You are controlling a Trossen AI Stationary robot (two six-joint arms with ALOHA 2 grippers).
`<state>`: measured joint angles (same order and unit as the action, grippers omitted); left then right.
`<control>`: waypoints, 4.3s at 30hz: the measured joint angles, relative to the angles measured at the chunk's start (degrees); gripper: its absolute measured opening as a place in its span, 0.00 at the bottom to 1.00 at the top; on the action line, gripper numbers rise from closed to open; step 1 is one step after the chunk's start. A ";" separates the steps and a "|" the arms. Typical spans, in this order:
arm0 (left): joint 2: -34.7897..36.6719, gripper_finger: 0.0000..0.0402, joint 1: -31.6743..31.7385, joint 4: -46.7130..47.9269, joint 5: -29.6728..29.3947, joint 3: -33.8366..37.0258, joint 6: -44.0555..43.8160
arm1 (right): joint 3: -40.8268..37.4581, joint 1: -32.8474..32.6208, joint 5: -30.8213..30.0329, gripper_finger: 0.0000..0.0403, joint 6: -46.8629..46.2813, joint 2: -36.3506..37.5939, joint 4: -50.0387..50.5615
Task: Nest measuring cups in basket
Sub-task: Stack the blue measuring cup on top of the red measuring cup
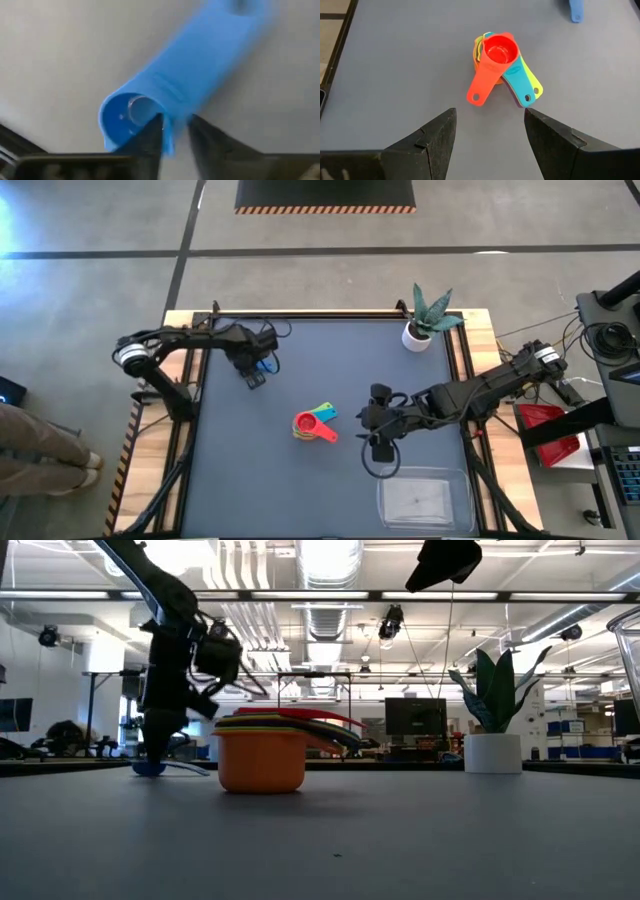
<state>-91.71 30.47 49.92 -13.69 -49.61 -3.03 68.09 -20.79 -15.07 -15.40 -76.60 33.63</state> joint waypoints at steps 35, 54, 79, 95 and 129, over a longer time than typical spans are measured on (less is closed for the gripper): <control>16.71 0.13 7.77 7.70 14.66 -5.32 14.89 | -3.03 -0.99 -5.53 0.56 -1.25 0.00 -2.64; 4.44 0.44 12.10 -2.88 10.26 0.41 26.08 | -3.19 -0.96 -5.55 0.56 -1.55 0.00 -2.62; 2.22 0.00 14.48 -1.36 14.46 -0.04 19.07 | -3.19 -0.94 -5.55 0.56 -1.12 0.00 -2.62; 15.15 0.00 3.52 6.18 19.32 -2.26 6.53 | -3.19 -0.66 -6.00 0.56 -0.92 0.00 -2.61; 1.98 0.00 -29.53 4.73 21.98 -27.36 -3.87 | -3.19 -0.55 -10.62 0.56 -3.54 0.00 -2.36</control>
<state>-89.73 0.95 54.64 8.29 -76.97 -6.90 64.90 -21.34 -25.69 -18.94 -76.60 31.27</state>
